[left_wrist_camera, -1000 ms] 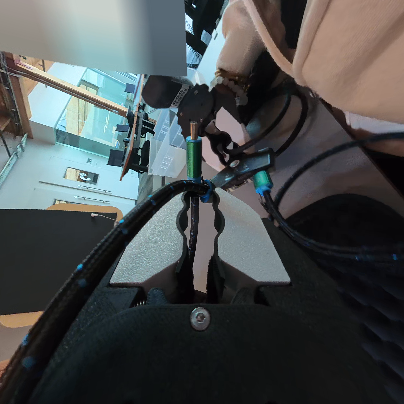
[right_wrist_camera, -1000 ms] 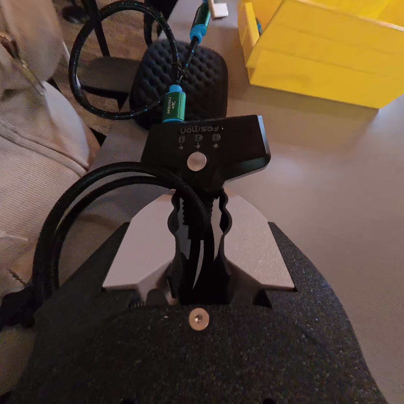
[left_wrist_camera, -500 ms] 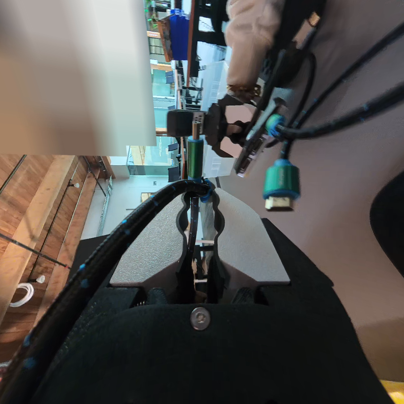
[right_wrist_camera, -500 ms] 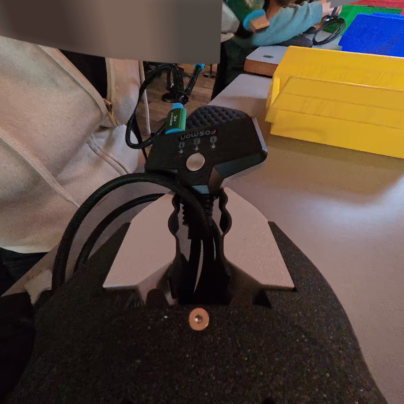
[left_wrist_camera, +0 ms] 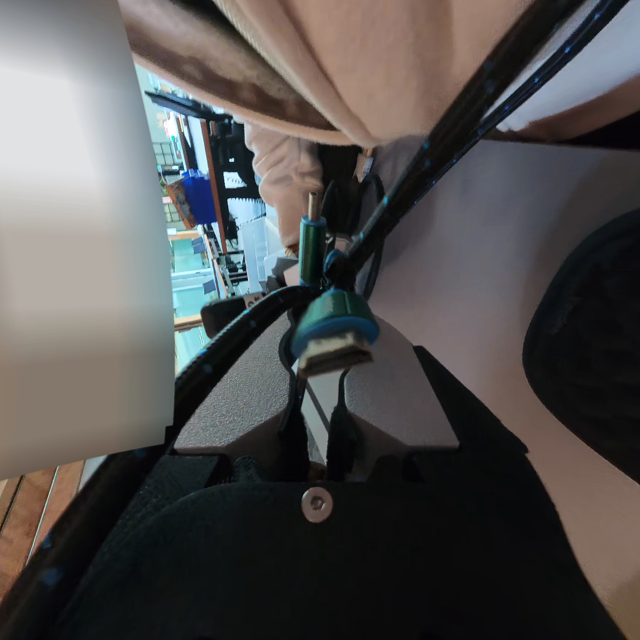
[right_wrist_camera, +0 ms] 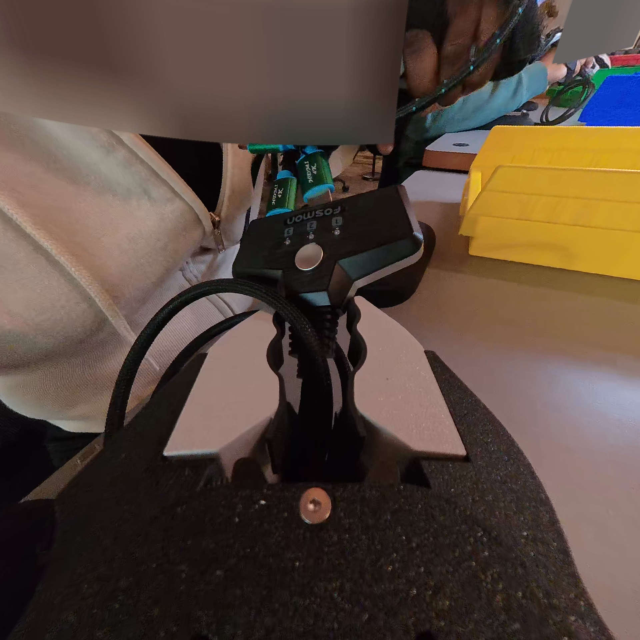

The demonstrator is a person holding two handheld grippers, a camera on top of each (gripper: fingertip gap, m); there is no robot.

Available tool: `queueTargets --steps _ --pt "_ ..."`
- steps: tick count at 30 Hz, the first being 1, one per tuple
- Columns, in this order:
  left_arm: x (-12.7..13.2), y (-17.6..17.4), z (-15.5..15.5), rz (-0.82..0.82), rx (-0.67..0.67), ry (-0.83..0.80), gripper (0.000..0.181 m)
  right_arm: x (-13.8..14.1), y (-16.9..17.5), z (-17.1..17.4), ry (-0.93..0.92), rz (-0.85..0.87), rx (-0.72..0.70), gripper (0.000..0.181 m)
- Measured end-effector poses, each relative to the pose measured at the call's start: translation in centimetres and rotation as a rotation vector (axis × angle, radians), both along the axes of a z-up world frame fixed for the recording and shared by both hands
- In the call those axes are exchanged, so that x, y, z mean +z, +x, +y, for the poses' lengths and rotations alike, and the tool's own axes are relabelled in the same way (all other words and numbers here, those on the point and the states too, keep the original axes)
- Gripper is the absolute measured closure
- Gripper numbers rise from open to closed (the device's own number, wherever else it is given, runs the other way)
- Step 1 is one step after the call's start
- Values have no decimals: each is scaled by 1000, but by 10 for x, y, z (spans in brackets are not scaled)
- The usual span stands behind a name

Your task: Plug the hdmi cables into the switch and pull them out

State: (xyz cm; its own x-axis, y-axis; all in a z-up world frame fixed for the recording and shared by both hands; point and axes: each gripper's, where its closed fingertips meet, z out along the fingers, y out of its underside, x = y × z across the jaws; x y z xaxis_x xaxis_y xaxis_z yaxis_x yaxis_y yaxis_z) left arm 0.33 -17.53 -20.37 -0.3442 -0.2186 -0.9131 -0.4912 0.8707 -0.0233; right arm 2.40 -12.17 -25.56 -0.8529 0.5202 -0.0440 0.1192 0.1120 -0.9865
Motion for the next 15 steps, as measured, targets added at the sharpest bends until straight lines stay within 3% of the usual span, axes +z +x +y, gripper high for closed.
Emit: queueTargets --steps 2,3,4,14,15 --pt "7 6 -1 -17 -31 -10 166 1 -1 -2 -17 4 14 147" --pt "9 7 0 -25 -41 -14 153 2 -1 -3 -22 9 20 147" --pt "9 6 1 -28 -50 -15 164 3 -1 -3 -23 15 26 147" --pt "7 4 -2 -23 -103 -11 164 7 1 -5 -15 53 41 147" --pt "8 5 -3 -25 -111 -10 171 7 0 -6 -13 55 43 147"
